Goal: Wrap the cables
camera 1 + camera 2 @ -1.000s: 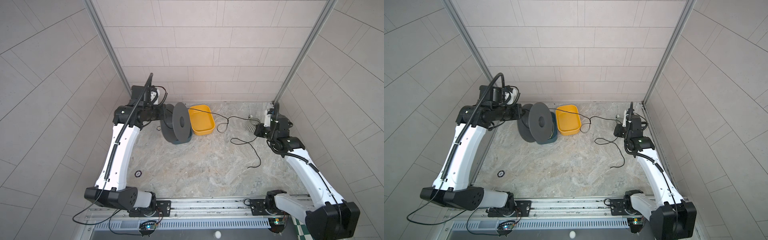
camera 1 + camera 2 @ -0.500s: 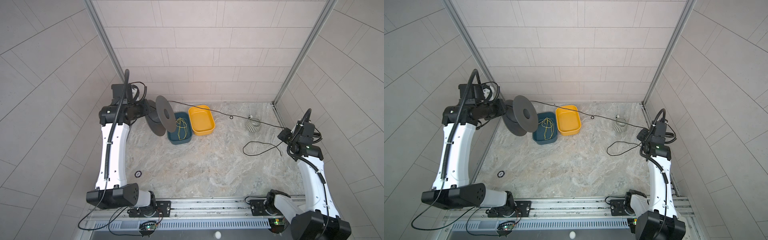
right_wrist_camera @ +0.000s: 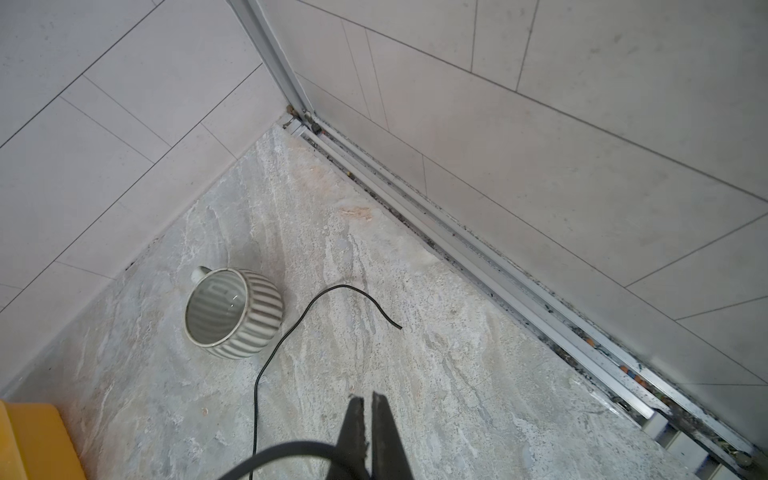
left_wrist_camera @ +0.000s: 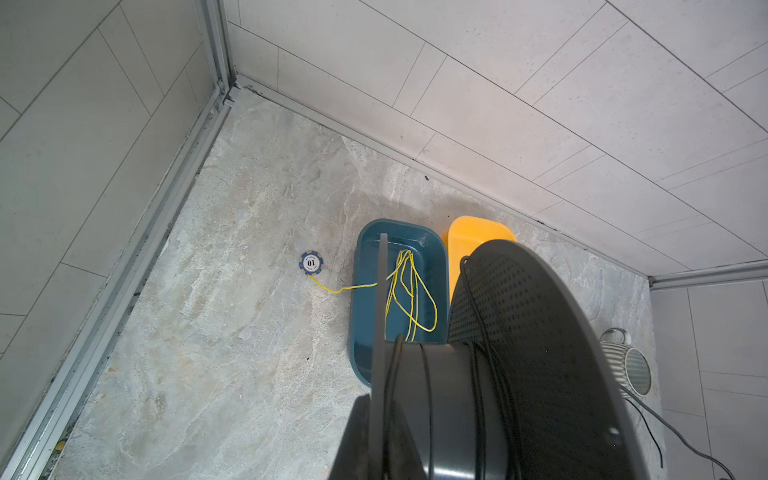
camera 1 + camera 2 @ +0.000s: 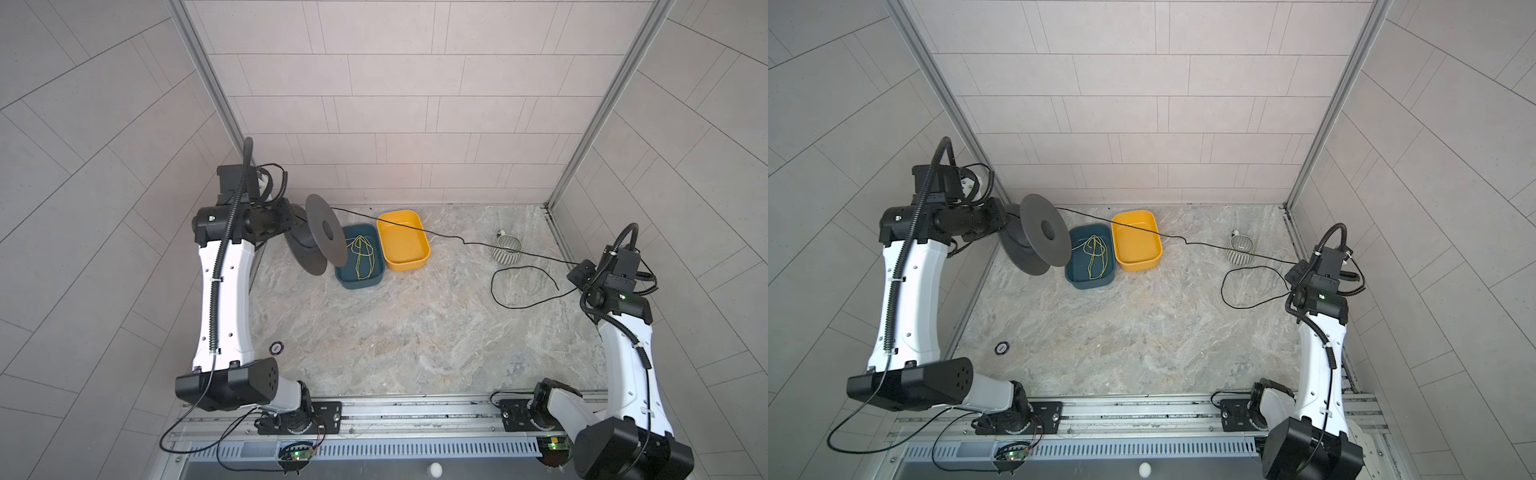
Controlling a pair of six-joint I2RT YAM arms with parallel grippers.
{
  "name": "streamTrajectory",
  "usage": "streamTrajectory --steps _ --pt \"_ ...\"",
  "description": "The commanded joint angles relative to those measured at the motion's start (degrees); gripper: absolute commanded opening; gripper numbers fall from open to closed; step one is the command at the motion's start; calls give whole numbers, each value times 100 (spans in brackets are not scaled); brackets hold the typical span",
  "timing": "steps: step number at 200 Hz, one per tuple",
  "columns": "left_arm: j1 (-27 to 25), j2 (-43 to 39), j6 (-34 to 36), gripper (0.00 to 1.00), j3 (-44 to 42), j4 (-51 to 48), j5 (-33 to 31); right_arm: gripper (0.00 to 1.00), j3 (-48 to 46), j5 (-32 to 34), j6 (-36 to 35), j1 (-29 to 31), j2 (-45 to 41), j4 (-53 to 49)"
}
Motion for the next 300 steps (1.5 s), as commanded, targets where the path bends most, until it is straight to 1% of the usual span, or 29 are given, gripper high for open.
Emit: streamTrajectory --steps 1,11,31,49,63,88,92,107,122,136,139,144,147,159,184,202,215,229,255,276,300 --pt "142 -86 -178 0 124 538 -294 0 -185 176 165 -76 -79 95" --pt "126 -148 -221 0 4 649 -193 0 -265 -1 181 -78 -92 205" --pt "58 -341 -224 0 -282 870 -161 7 -385 -400 211 -78 -105 367" --pt "31 -346 -209 0 -296 857 -149 13 -380 -300 176 -78 -119 307" --pt "14 -313 -209 0 -257 823 -84 20 -351 -125 179 -80 -100 215" --pt "-135 -313 -301 0 -201 855 261 30 -338 -187 179 -81 -47 217" --pt "-174 -323 -308 0 -206 874 329 33 -336 -219 162 -78 -30 218" --pt "-397 -438 -318 0 -281 975 431 51 -336 -388 166 -79 26 218" --pt "-591 -536 -292 0 -366 1022 386 62 -335 -630 156 -78 54 256" --pt "-725 -597 -301 0 -435 1044 396 79 -351 -831 164 -67 16 311" --pt "-764 -600 -307 0 -460 1055 409 84 -355 -882 152 -69 12 334" --pt "-826 -606 -305 0 -488 1077 414 88 -364 -944 154 -46 -10 365" --pt "-872 -601 -301 0 -498 1081 422 93 -363 -957 163 -39 -29 367" --pt "-1023 -590 -271 0 -491 1044 451 98 -388 -978 194 9 -59 415" --pt "-1330 -629 -188 0 -533 1021 318 99 -421 -887 252 132 -50 398" --pt "-1484 -626 -100 0 -511 979 466 99 -473 -771 192 344 -80 441" --pt "-1551 -615 -52 0 -488 947 587 99 -572 -886 141 576 -130 669" --pt "-1610 -639 -7 0 -499 933 617 99 -670 -1126 45 944 -83 1015" --pt "-1671 -636 -12 0 -484 927 853 99 -597 -1122 -331 1781 231 1237" --pt "-1740 -693 -1 0 -482 934 1001 99 -658 -1315 -657 2350 333 1622" --pt "-1752 -780 4 0 -590 1019 1253 95 -734 -1488 -1058 2956 365 1965"
